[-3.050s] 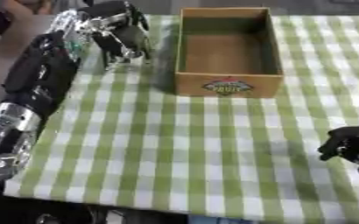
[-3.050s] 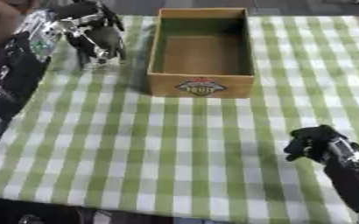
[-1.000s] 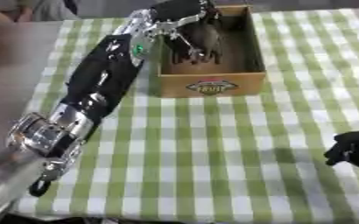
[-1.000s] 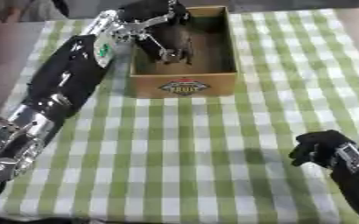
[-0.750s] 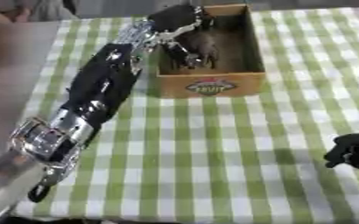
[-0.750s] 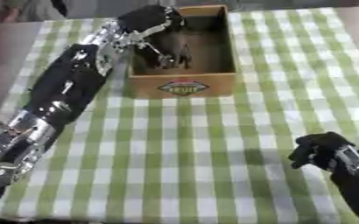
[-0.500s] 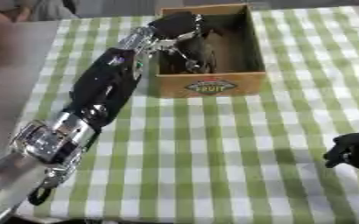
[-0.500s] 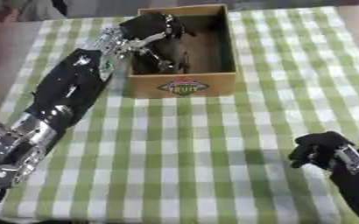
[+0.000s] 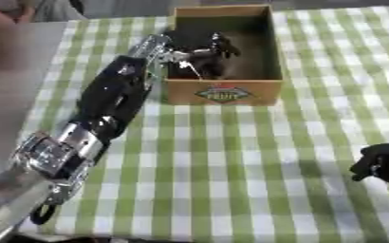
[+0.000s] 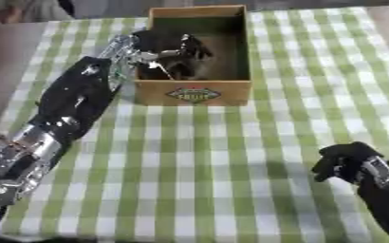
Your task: Pick up objects on the table and place them in the box.
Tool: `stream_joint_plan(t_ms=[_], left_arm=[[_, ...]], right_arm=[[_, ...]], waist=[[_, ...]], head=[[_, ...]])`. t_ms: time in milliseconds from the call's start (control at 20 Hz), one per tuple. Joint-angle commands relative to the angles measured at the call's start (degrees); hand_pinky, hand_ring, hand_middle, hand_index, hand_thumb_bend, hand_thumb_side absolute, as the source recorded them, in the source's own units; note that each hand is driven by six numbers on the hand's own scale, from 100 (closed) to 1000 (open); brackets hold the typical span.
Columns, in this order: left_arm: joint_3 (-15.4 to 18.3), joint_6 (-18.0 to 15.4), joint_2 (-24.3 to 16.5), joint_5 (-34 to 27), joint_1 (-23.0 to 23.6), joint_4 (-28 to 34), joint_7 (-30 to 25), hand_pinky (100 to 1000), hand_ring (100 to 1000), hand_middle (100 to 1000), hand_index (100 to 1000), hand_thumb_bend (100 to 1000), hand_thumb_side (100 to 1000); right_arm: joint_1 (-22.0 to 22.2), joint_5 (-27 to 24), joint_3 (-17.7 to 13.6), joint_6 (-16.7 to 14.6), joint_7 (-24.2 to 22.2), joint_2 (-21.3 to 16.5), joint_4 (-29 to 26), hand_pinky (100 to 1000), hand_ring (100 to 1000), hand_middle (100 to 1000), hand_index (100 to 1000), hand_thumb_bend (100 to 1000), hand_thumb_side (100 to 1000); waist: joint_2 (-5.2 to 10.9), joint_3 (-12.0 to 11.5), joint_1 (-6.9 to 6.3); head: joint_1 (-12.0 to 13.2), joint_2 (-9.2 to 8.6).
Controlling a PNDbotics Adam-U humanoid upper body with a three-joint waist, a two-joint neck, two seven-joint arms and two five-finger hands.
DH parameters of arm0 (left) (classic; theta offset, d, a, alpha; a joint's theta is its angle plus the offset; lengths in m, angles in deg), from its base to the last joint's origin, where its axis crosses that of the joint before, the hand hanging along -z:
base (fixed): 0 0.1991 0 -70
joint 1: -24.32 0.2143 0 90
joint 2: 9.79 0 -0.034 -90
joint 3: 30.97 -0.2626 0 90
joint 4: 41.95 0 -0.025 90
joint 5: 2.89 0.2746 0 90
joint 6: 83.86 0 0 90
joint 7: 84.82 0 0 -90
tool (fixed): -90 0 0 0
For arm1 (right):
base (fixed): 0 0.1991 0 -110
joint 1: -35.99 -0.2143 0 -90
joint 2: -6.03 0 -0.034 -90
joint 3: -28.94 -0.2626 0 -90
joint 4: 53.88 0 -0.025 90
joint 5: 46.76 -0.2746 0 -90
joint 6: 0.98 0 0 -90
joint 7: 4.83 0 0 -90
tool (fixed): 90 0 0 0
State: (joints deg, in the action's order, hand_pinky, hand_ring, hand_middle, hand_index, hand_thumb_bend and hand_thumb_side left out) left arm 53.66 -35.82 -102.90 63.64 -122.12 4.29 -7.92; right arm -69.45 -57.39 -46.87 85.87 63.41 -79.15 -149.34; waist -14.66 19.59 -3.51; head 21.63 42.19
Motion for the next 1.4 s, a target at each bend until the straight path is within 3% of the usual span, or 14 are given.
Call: stream_joint_plan(t_ms=[50,100,200,250,450,650,800,1050,1400], left_arm=[[0.8,-0.3,-1.2,-1.6,-1.2,1.7,-2.7,812,856,869,950,618,476],[0.9,-0.5,-1.5,-2.2,-1.2,2.1,-3.3,813,857,870,951,625,477],[0.9,-0.9,-2.0,-3.3,-1.5,3.0,-4.4,825,867,886,966,706,483],[0.9,-1.3,-2.4,-3.7,-1.6,3.7,-4.8,838,877,901,984,792,472],[1.2,-2.2,-4.1,-4.8,-2.2,6.6,-5.1,853,886,911,1000,919,437],[1.5,-2.4,-5.7,-5.8,-2.2,9.4,-4.0,858,888,915,1000,964,430],[1.7,-2.5,-6.8,-7.4,-2.0,10.9,-3.5,854,882,910,1000,953,430],[2.2,-1.4,-8.2,-14.3,-0.7,14.5,-3.2,830,850,883,973,857,411],[3.8,3.2,-10.3,-30.7,3.4,23.5,-5.7,792,796,832,914,680,393]], right_arm=[[-0.4,0.3,-0.3,-0.3,-0.1,-0.3,-0.8,563,611,544,701,100,927],[-0.3,0.3,-0.3,-0.3,-0.1,-0.3,-0.8,563,611,544,701,100,927],[-0.2,0.2,-0.4,-0.3,0.0,-0.3,-0.8,563,611,544,701,100,926],[-0.2,0.2,-0.4,-0.3,0.0,-0.4,-0.8,563,611,544,701,100,926],[0.1,0.2,-0.5,-0.3,0.1,-0.4,-0.7,562,611,544,701,100,926],[0.4,0.1,-0.7,-0.3,0.2,-0.5,-0.6,562,611,544,701,100,923],[0.5,0.0,-0.8,-0.3,0.3,-0.5,-0.6,562,611,543,701,100,922],[0.8,-0.1,-1.0,-0.3,0.5,-0.6,-0.6,561,611,543,701,100,919],[1.1,-0.1,-1.3,-0.4,0.8,-0.5,-0.6,559,611,543,701,100,922]], waist=[[1.14,-0.1,0.45],[1.21,-0.1,0.5],[1.36,-0.2,0.54],[1.47,-0.3,0.54],[1.85,-0.8,0.61],[2.2,-1.2,0.73],[2.43,-1.6,0.86],[2.65,-2.4,1.14],[2.51,-3.7,1.58]], head=[[-0.1,-0.3],[-0.1,-0.26],[-0.2,-0.21],[-0.3,-0.16],[-0.7,0.04],[-1.1,0.17],[-1.4,0.23],[-1.9,0.32],[-2.7,0.43]])
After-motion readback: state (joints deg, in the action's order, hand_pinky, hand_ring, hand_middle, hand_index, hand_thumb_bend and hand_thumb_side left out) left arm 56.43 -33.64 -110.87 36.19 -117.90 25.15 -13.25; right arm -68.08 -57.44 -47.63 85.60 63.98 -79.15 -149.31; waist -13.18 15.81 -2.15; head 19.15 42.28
